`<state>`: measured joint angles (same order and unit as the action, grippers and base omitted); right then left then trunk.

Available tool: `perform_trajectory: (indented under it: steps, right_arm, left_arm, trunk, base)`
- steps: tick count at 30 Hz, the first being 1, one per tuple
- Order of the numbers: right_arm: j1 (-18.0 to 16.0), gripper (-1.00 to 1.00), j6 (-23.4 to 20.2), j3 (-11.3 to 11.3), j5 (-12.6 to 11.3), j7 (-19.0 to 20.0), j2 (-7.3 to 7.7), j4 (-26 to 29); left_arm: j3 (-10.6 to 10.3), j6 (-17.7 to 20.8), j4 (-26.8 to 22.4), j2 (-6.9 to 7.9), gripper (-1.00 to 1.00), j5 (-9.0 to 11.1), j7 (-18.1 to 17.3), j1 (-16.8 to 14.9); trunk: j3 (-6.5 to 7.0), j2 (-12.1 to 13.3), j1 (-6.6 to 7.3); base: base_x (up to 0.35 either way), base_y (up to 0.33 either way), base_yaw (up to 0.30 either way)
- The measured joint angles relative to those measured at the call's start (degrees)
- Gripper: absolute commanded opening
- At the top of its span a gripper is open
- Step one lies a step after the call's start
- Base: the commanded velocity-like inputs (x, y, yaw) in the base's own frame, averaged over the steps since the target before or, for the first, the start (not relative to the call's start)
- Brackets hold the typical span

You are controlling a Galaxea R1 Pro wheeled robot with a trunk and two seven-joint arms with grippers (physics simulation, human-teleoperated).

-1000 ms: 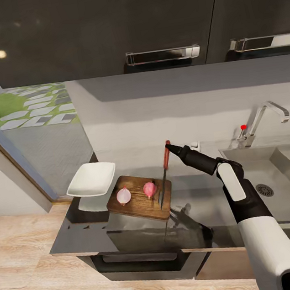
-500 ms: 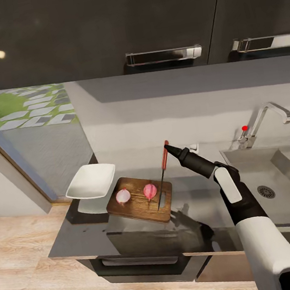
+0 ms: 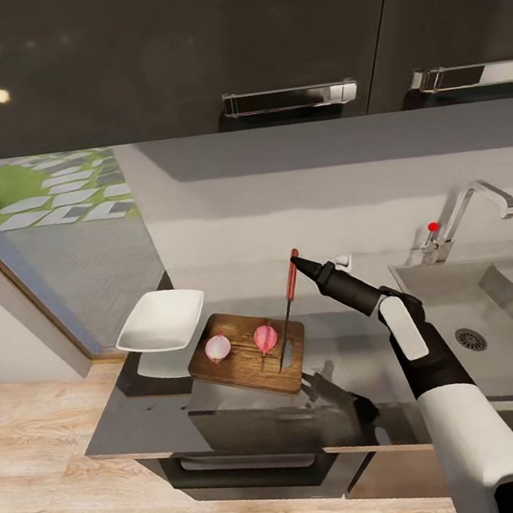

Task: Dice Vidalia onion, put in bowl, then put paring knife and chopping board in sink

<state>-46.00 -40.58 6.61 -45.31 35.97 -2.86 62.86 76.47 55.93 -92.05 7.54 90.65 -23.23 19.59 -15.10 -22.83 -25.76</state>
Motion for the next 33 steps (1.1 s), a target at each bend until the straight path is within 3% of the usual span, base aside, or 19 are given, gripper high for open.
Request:
perform_trajectory:
  steps: [7, 8, 9, 25, 28, 29, 33]
  right_arm:
    - [1.55, -1.0, 0.56, 0.05, -0.07, -0.05, 1.13, 0.39]
    - [1.62, -1.0, 0.58, 0.0, -0.07, -0.05, 1.17, 0.47]
    - [1.67, -1.0, 0.61, -0.04, -0.05, -0.05, 1.2, 0.52]
    - [1.76, -1.0, 0.62, -0.08, 0.0, -0.14, 1.2, 0.61]
    - [1.72, -1.0, 0.62, -0.1, -0.05, -0.31, 1.15, 0.56]
    - [1.56, -1.0, 0.56, -0.14, -0.1, -1.2, 1.16, 0.46]
    - [1.04, -1.0, 0.3, -0.28, -0.21, -5.95, 1.04, 0.17]
  left_arm:
    - [-2.25, 0.68, 0.08, 0.79, 1.0, -0.52, 0.32, -2.25]
    - [-4.21, 0.7, 0.09, 0.83, 1.0, -0.61, 0.33, -3.26]
    - [-4.43, 0.73, 0.09, 0.88, 1.0, -0.56, 0.34, -3.37]
    - [-4.75, 0.58, 0.13, 0.89, 1.0, -0.95, 0.58, -3.51]
    - [-6.11, 0.45, 0.29, 0.75, 1.0, -2.46, 0.87, -3.51]
    - [-6.62, 0.41, 0.33, 0.67, 1.0, -4.16, 0.99, -3.5]
    - [-6.94, 0.4, 0.34, 0.42, 1.0, -5.33, 1.02, -3.55]
  trunk:
    - [0.0, 0.0, 0.0]
    - [0.0, 0.0, 0.0]
    - [0.0, 0.0, 0.0]
    - [0.0, 0.0, 0.0]
    - [0.0, -0.01, 0.01]
    - [0.0, -0.02, 0.03]
    - [0.0, 0.0, 0.01]
  base:
    - [0.0, 0.0, 0.0]
    - [0.0, 0.0, 0.0]
    - [0.0, 0.0, 0.0]
    - [0.0, 0.0, 0.0]
    - [0.101, 0.022, 0.0]
    - [0.196, 0.134, 0.0]
    - [0.084, 0.217, 0.0]
